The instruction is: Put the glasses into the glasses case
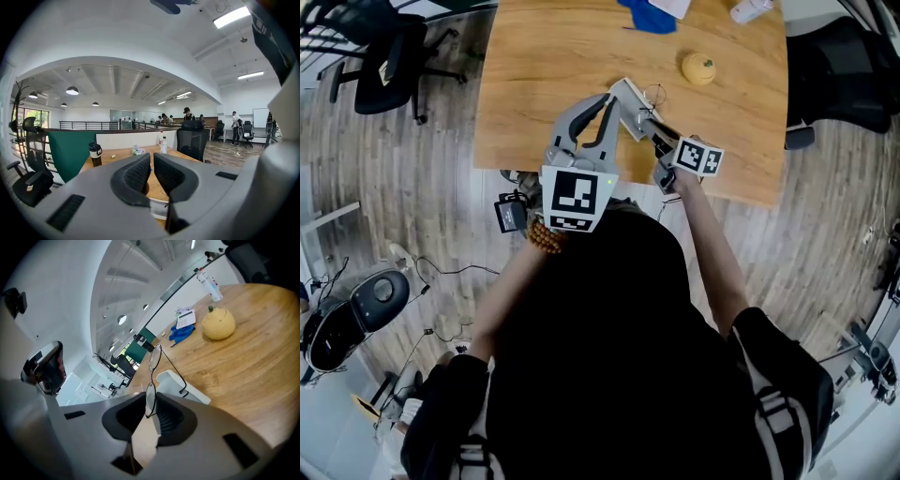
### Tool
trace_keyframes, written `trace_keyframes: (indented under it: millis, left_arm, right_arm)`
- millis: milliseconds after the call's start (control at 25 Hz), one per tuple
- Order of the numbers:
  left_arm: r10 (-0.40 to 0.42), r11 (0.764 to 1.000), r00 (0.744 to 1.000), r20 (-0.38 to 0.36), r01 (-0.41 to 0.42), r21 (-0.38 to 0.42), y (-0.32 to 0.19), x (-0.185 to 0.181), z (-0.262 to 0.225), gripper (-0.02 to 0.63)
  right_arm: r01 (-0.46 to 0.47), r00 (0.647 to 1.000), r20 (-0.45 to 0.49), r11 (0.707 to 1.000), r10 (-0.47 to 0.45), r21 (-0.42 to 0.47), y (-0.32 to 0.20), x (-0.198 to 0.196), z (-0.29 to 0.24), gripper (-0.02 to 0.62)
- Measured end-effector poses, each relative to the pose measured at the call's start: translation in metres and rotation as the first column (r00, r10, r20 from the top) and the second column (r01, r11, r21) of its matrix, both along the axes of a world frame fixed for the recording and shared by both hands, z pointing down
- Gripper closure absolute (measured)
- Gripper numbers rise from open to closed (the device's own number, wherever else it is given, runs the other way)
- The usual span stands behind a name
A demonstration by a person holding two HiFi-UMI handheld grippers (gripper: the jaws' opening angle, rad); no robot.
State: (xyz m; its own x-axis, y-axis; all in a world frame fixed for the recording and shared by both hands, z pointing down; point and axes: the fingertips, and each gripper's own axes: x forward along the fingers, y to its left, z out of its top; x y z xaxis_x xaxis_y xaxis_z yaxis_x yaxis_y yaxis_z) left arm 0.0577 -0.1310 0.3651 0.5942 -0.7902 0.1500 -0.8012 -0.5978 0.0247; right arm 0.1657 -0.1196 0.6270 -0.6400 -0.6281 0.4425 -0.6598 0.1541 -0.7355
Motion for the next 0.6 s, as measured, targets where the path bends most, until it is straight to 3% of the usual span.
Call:
trace_keyframes:
  millis: [320,600]
  left_arm:
    - [-0.002,1.0,1.0,-0.009,0.002,-0.021,0.0,-0.001,0.005,0.566]
    - [-0.008,1.0,1.0,-0.007,0.008,-0.022,0.0,-0.004,0.004,0.566]
  right_arm:
    - [0.028,0.981,-0.195,0.999,-0.018,0.045,-0.003,0.012,0.004,0.418]
    - [0.048,0.96,-0.276,0.999,-0.049,-0.011,0.004,0.019,0.025,0.405]
